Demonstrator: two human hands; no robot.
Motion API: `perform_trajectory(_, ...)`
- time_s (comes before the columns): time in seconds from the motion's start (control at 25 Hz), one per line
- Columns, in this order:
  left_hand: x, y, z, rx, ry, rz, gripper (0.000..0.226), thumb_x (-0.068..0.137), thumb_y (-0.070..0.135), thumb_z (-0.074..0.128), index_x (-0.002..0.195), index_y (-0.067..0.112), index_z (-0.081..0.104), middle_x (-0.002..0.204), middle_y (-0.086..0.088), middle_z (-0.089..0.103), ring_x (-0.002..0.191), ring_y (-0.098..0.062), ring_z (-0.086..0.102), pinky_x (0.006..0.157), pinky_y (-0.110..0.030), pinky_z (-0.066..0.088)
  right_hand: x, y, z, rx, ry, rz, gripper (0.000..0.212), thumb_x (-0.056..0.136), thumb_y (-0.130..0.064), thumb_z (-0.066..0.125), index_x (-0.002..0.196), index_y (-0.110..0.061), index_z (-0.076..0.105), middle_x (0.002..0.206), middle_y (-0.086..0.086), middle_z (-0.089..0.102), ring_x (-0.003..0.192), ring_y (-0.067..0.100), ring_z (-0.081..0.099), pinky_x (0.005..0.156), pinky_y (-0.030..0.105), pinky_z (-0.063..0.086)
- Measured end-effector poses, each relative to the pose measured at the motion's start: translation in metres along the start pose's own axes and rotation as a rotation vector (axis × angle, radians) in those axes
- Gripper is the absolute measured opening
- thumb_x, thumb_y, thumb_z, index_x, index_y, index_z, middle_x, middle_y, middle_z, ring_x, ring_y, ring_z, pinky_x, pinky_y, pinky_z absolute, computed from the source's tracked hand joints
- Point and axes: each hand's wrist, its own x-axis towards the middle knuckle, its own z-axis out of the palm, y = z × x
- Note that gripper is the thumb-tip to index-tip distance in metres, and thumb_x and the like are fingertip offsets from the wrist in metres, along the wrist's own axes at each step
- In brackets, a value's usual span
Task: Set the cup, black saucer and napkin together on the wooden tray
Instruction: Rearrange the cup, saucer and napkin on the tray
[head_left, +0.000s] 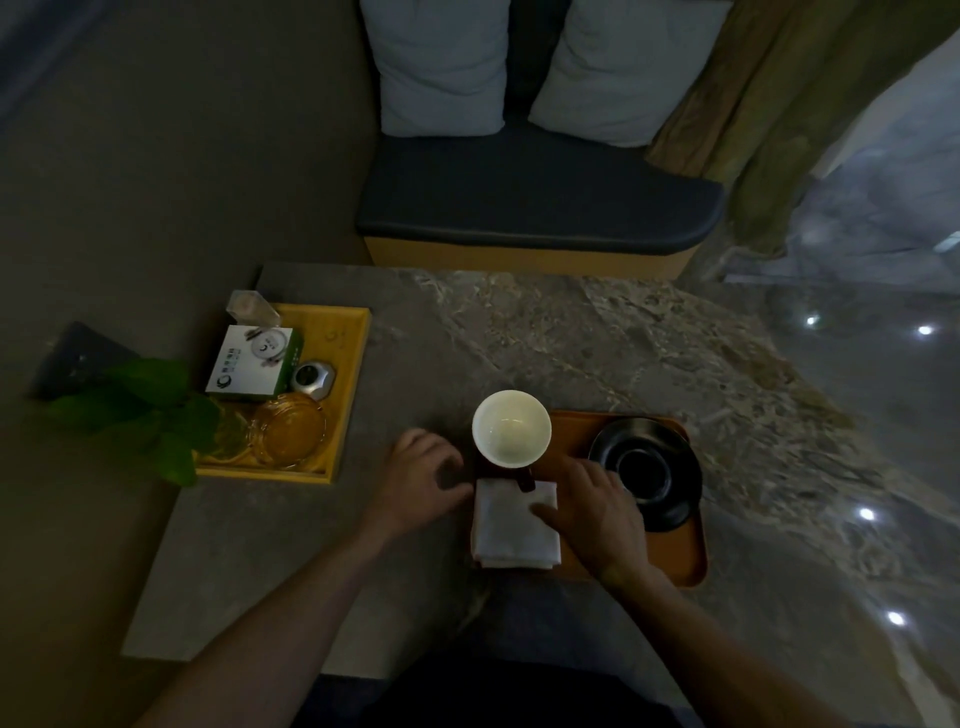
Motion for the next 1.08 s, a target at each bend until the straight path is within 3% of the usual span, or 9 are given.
perform_trajectory(0.08, 0.022, 0.0, -0.016, 0.006, -0.045, -0.03, 0.066, 0.075, 0.047, 0.077, 0.132, 0.027, 0.053, 0.141, 0.0, 0.05, 0.139, -0.023, 0.028, 0.11, -0.037, 0.028, 0.015, -0.011, -0.004, 0.026, 0.027, -0.003, 0.082, 0.072, -0.067, 0.065, 0.14, -0.038, 0.03, 0.141, -0.004, 0.047, 0.126, 0.023, 0.045, 0.095, 0.045, 0.045)
perform_trajectory(0.16, 0.045, 0.007, -0.027, 0.039, -0.2, -0.039, 0.097, 0.07, 0.047, 0.08, 0.15, 0.035, 0.027, 0.159, 0.005, 0.027, 0.148, -0.027, 0.008, 0.118, -0.049, 0.016, 0.031, -0.022, -0.006, 0.044, 0.023, 0.025, 0.098, 0.065, -0.071, 0.068, 0.144, -0.035, 0.023, 0.144, -0.002, 0.044, 0.128, 0.025, 0.041, 0.096, 0.048, 0.042)
perform_trajectory(0.28, 0.071, 0.021, -0.027, 0.164, -0.329, 0.044, 0.111, 0.069, 0.047, 0.08, 0.152, 0.04, 0.006, 0.164, 0.011, 0.012, 0.15, -0.029, -0.004, 0.119, -0.057, 0.002, 0.048, -0.034, -0.004, 0.052, 0.01, 0.065, 0.106, 0.058, -0.073, 0.069, 0.144, -0.031, 0.023, 0.139, 0.002, 0.046, 0.124, 0.027, 0.043, 0.094, 0.048, 0.041)
perform_trajectory(0.52, 0.082, 0.023, -0.015, 0.145, -0.294, 0.067, 0.103, 0.068, 0.053, 0.078, 0.15, 0.037, 0.017, 0.159, 0.007, 0.027, 0.148, -0.026, 0.009, 0.12, -0.054, 0.009, 0.055, -0.029, -0.002, 0.08, 0.006, 0.035, 0.104, 0.059, -0.057, 0.078, 0.145, -0.03, 0.025, 0.139, 0.001, 0.046, 0.125, 0.025, 0.04, 0.097, 0.046, 0.037)
perform_trajectory(0.72, 0.066, 0.026, -0.001, 0.083, -0.175, -0.016, 0.104, 0.058, 0.065, 0.077, 0.143, 0.039, 0.024, 0.15, 0.006, 0.038, 0.142, -0.022, 0.021, 0.114, -0.048, 0.019, 0.07, -0.013, -0.015, 0.009, -0.115, -0.08, 0.107, 0.061, -0.046, 0.084, 0.147, -0.029, 0.023, 0.145, 0.002, 0.042, 0.132, 0.029, 0.034, 0.102, 0.052, 0.035)
perform_trajectory(0.92, 0.042, 0.042, 0.021, 0.093, 0.035, -0.132, 0.104, 0.053, 0.078, 0.069, 0.139, 0.033, 0.033, 0.143, 0.002, 0.047, 0.134, -0.02, 0.038, 0.113, -0.053, 0.031, 0.09, -0.003, -0.033, -0.068, -0.262, -0.168, 0.11, 0.061, -0.068, 0.074, 0.149, -0.037, 0.015, 0.151, -0.002, 0.037, 0.133, 0.03, 0.032, 0.103, 0.054, 0.034)
perform_trajectory(1.08, 0.036, 0.049, 0.023, 0.094, 0.048, -0.195, 0.104, 0.055, 0.07, 0.075, 0.14, 0.031, 0.031, 0.145, 0.001, 0.046, 0.135, -0.023, 0.038, 0.112, -0.056, 0.031, 0.093, -0.002, -0.038, -0.089, -0.3, -0.211, 0.111, 0.063, -0.071, 0.071, 0.149, -0.037, 0.01, 0.154, -0.004, 0.033, 0.139, 0.03, 0.026, 0.105, 0.061, 0.03)
